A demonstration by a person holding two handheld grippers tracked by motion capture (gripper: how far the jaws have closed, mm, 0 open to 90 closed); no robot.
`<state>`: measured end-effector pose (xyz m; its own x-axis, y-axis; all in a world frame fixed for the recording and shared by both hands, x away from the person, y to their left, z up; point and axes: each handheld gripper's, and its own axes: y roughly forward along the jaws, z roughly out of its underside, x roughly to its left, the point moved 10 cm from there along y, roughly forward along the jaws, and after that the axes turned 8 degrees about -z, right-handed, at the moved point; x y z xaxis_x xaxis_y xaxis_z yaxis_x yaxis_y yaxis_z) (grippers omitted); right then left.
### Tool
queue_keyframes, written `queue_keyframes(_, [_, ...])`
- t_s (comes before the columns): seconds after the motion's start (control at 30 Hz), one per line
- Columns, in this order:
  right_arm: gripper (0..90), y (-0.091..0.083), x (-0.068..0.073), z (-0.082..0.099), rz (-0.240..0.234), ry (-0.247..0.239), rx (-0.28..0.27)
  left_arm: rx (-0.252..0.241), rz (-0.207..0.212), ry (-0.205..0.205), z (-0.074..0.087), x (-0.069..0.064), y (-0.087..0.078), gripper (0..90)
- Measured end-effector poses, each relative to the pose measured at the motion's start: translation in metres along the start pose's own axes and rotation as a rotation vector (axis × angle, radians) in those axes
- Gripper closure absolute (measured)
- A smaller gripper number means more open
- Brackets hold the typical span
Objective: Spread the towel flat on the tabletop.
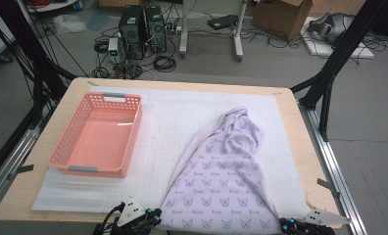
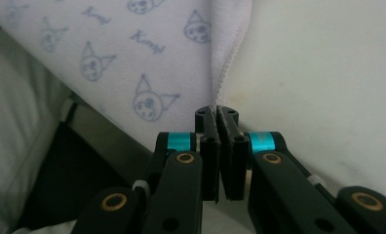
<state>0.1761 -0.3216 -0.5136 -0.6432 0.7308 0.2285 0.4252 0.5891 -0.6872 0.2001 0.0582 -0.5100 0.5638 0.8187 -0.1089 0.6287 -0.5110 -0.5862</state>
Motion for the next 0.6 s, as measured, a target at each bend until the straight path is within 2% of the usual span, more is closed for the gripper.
queue_keyframes(0.03, [73.6, -0.001, 0.001, -0.003, -0.006, 0.008, -0.022, -0.007, -0.003, -0.013, -0.002, 0.002, 0.002, 72.0])
queue_keyframes(0.1, [69.1, -0.005, -0.002, -0.014, 0.000, 0.036, -0.081, -0.029, -0.014, -0.036, -0.009, 0.007, 0.006, 57.9])
queue_keyframes(0.2, [69.7, -0.005, -0.011, -0.028, 0.044, 0.042, -0.130, -0.059, -0.020, -0.066, -0.023, 0.016, 0.012, 50.0])
queue_keyframes(0.3, [72.4, 0.004, -0.025, -0.037, 0.094, 0.040, -0.132, -0.066, -0.031, -0.081, -0.037, 0.027, 0.022, 49.9])
queue_keyframes(0.43, [74.1, 0.021, -0.041, -0.053, 0.132, 0.028, -0.117, -0.033, -0.019, -0.098, -0.051, 0.034, 0.045, 50.5])
queue_keyframes(0.5, [73.7, 0.030, -0.046, -0.061, 0.130, 0.043, -0.112, -0.007, -0.015, -0.094, -0.055, 0.033, 0.058, 50.4])
queue_keyframes(0.57, [70.5, 0.041, -0.045, -0.065, 0.097, 0.056, -0.100, 0.029, -0.009, -0.079, -0.056, 0.029, 0.070, 50.4])
queue_keyframes(0.6, [68.1, 0.046, -0.043, -0.067, 0.084, 0.049, -0.096, 0.028, -0.019, -0.066, -0.057, 0.028, 0.072, 50.3])
